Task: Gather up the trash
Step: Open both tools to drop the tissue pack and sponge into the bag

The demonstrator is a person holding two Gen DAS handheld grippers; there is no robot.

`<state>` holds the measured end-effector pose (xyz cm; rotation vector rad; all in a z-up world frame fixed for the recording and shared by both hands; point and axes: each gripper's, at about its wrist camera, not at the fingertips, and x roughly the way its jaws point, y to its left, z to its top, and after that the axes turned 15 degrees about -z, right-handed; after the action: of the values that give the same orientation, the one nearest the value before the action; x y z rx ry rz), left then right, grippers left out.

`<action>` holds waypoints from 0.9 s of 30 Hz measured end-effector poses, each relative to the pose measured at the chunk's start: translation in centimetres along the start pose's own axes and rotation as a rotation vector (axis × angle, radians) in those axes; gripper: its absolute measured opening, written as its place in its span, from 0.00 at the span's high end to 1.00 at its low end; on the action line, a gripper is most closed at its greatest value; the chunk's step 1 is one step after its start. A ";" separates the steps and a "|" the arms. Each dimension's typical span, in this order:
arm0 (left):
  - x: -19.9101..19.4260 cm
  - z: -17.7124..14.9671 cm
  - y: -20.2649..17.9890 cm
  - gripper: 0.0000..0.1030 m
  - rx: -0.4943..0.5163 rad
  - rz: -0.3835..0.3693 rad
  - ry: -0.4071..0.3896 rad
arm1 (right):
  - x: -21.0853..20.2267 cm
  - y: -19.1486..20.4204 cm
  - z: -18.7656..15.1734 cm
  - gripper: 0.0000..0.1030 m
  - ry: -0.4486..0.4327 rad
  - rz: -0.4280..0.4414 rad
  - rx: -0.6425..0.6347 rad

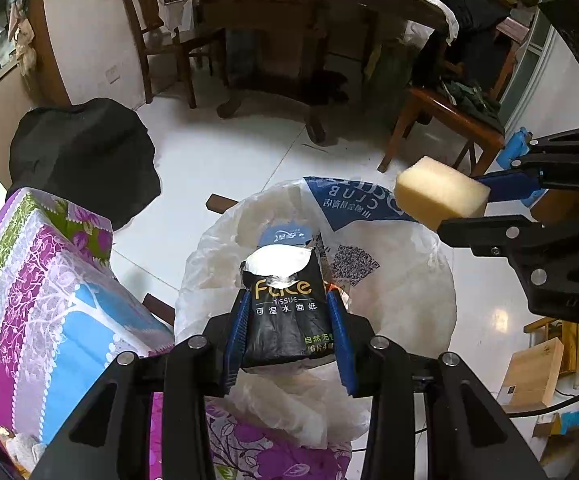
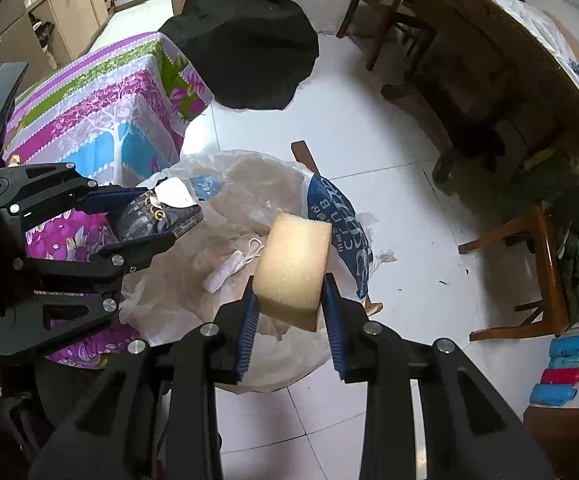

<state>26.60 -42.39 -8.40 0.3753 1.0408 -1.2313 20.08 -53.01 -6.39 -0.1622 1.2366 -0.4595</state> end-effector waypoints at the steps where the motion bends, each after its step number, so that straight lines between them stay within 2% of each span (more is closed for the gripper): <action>1: 0.1 0.0 0.0 0.61 0.001 0.002 0.008 | 0.2 0.1 0.0 0.71 0.006 0.001 -0.002; 12: 1.4 -0.2 1.4 0.61 -0.033 0.018 0.066 | 2.8 1.2 0.1 0.71 0.081 0.043 -0.027; 19: 1.6 -0.1 1.7 0.49 -0.043 0.034 0.051 | 2.9 1.2 0.6 0.65 0.064 0.031 -0.017; 21: 1.5 -0.1 1.9 0.49 -0.038 0.047 0.048 | 3.1 1.2 0.8 0.60 0.067 0.035 -0.011; 27: 1.3 -0.4 2.2 0.49 -0.042 0.062 0.046 | 3.4 1.2 0.6 0.59 0.063 0.031 -0.002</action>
<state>28.32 -42.07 -10.28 0.4021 1.0852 -1.1483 21.75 -53.44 -9.59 -0.1311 1.2991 -0.4393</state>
